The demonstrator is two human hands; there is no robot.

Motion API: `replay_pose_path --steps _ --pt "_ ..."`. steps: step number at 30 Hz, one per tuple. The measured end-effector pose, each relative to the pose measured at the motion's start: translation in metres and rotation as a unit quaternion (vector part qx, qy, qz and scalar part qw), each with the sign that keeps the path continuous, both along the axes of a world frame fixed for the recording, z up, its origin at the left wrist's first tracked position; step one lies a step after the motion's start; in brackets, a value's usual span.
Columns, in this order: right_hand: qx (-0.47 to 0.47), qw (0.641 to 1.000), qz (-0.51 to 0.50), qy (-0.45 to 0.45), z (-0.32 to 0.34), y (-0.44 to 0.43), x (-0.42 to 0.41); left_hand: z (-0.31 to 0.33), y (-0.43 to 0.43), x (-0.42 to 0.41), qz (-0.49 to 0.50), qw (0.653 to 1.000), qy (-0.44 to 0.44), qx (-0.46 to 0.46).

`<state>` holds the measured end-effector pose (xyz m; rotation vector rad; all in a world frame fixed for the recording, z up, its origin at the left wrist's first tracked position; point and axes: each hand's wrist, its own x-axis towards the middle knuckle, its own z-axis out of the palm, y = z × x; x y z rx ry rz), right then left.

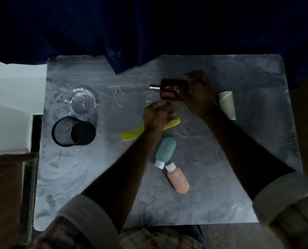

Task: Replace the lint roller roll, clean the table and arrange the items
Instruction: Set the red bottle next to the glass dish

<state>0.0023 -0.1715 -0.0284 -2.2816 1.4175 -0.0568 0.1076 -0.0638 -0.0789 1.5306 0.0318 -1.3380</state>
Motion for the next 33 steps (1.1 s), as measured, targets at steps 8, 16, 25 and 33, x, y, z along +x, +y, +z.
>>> replay_pose_path --steps 8,16,25,33 --pt "0.092 0.992 0.073 0.048 -0.004 -0.038 0.012 0.011 -0.012 -0.006 0.068 0.997 0.007 -0.021" --pt "0.192 0.978 0.082 -0.013 0.003 -0.024 0.021 0.019 0.014 -0.001 0.037 0.963 -0.253 -0.083" --pt "0.131 0.977 0.054 -0.157 0.006 0.051 0.105 0.029 0.062 0.057 0.156 0.892 -0.405 -0.125" --pt "0.098 0.982 0.092 -0.134 0.002 0.072 0.160 0.026 0.067 0.103 0.195 0.900 -0.363 -0.141"
